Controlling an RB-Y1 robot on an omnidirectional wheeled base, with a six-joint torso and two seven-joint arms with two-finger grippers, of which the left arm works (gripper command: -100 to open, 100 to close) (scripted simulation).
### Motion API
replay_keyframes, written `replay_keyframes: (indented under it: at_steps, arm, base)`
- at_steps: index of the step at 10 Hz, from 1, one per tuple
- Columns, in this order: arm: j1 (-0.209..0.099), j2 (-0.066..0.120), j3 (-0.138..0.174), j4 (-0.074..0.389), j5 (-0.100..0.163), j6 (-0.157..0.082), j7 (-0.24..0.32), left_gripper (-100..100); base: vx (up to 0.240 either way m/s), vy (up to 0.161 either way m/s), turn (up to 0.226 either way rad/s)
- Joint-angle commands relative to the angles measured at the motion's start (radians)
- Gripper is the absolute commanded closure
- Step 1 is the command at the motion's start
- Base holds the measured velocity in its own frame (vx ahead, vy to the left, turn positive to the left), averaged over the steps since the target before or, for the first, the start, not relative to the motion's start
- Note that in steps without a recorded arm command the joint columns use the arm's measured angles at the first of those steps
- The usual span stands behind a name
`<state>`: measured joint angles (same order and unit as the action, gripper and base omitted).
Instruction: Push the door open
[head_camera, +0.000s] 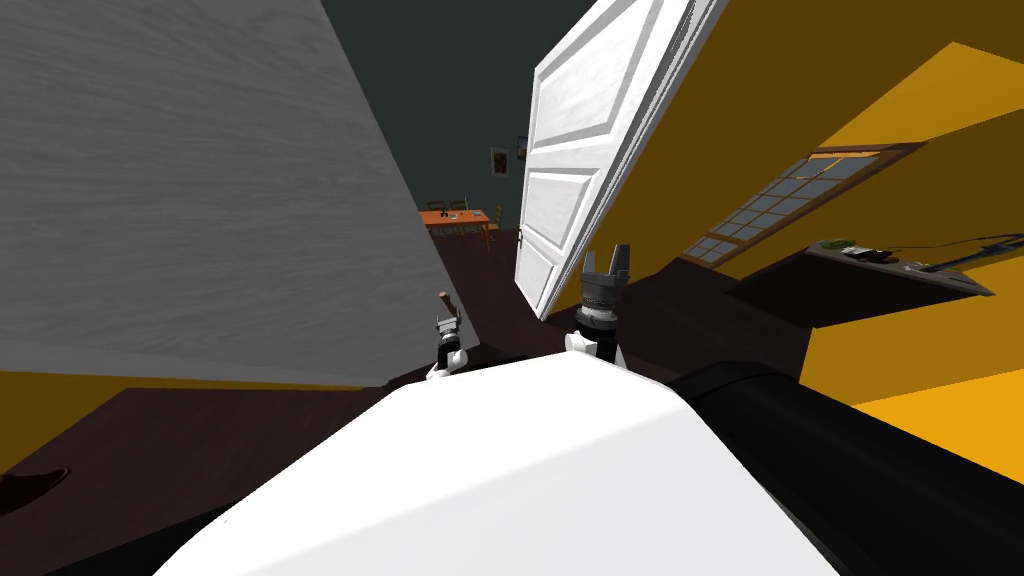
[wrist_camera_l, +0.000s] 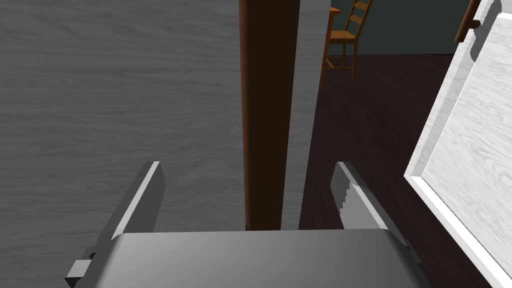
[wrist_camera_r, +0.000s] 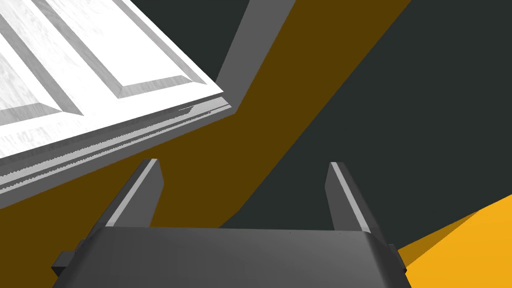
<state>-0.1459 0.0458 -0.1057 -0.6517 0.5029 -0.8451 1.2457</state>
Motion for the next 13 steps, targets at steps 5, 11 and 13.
replay_keyframes:
  at_steps: [5, 11, 13]
  arm:
    - [-0.001, -0.013, 0.003, 0.008, 0.003, -0.006, 0.006, 100]
    - [-0.004, 0.001, 0.034, 0.007, 0.02, -0.01, -0.006, 100]
    - [-0.003, 0.008, 0.056, 0.007, 0.032, -0.015, -0.015, 100]
  base:
    - [0.127, 0.014, -0.015]
    - [0.008, -0.002, -0.022]
    - [0.139, 0.007, -0.055]
